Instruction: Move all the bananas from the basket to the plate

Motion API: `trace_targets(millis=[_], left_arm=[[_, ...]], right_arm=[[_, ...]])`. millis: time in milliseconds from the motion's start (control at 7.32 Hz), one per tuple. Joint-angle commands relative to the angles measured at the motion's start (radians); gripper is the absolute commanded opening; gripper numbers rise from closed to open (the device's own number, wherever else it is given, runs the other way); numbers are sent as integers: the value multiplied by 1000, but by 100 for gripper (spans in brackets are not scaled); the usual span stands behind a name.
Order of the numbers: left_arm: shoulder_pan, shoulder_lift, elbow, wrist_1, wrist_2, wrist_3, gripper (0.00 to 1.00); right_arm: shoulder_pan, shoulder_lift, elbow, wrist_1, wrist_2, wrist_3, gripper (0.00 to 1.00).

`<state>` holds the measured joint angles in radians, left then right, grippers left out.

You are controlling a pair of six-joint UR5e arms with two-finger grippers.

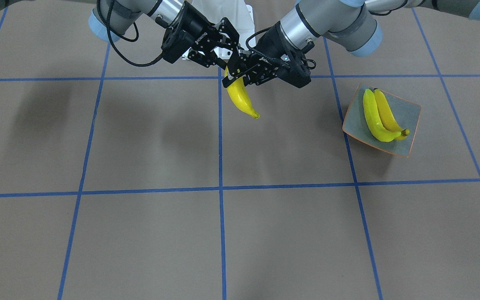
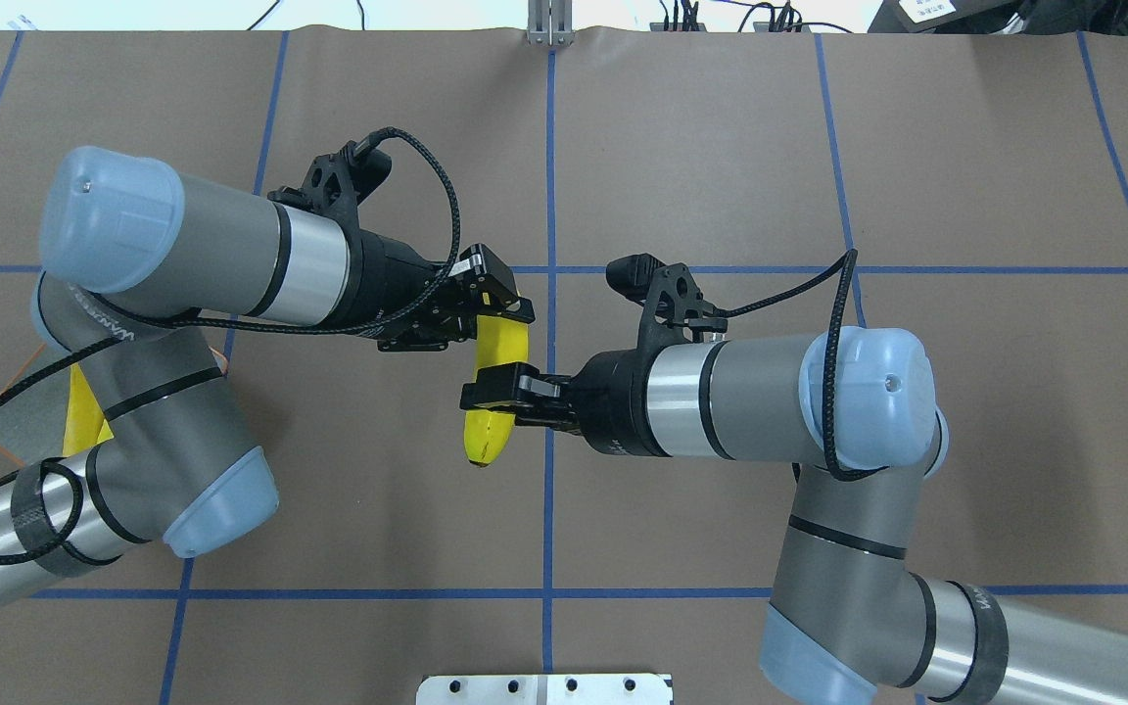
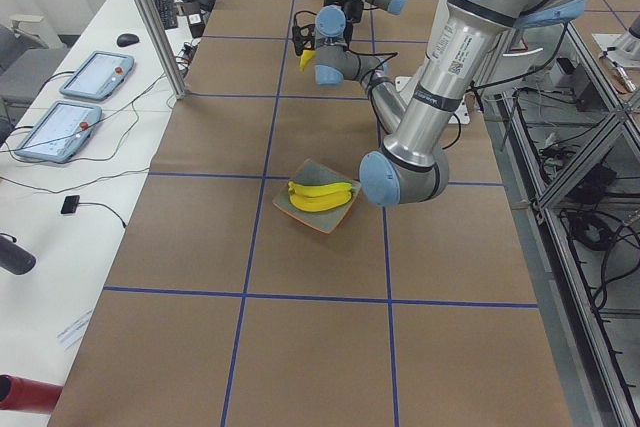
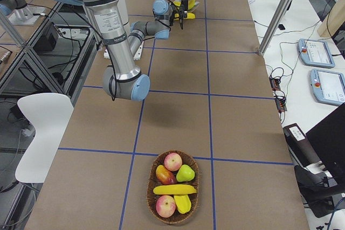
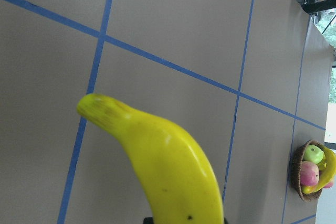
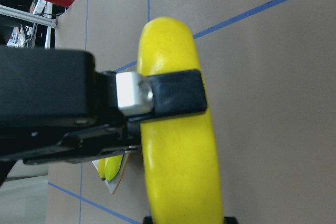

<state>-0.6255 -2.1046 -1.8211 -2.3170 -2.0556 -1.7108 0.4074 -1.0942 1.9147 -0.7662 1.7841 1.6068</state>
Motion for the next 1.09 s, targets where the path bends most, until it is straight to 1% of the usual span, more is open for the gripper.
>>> trace_targets(millis=[0,137,273,410,546,683,819,956], left_arm=[[1,6,23,65,-20,20,0],[-14,11,10,185,-46,108,0],[-28,12,-19,338,-43,235,0],[-51,14,-85,557,-40,378,0],[-46,18,-157,793,16,502,0],[-31,18,-212,981,103,569,0],[-25,17,-239,1139,133,629,0],[-2,20,-234,1218,206,646,0]], right_arm=[[28,-161,137,1,3,-1,100],[60,-206,142,1,0,-1,100],[88,-234,139,1,0,-2,100],[109,-254,138,1,0,-4,100],[117,-271,135,1,-5,-8,100],[119,-274,129,1,-26,-10,100],[117,-274,116,1,-37,-10,100],[117,-274,113,1,-51,-11,100]])
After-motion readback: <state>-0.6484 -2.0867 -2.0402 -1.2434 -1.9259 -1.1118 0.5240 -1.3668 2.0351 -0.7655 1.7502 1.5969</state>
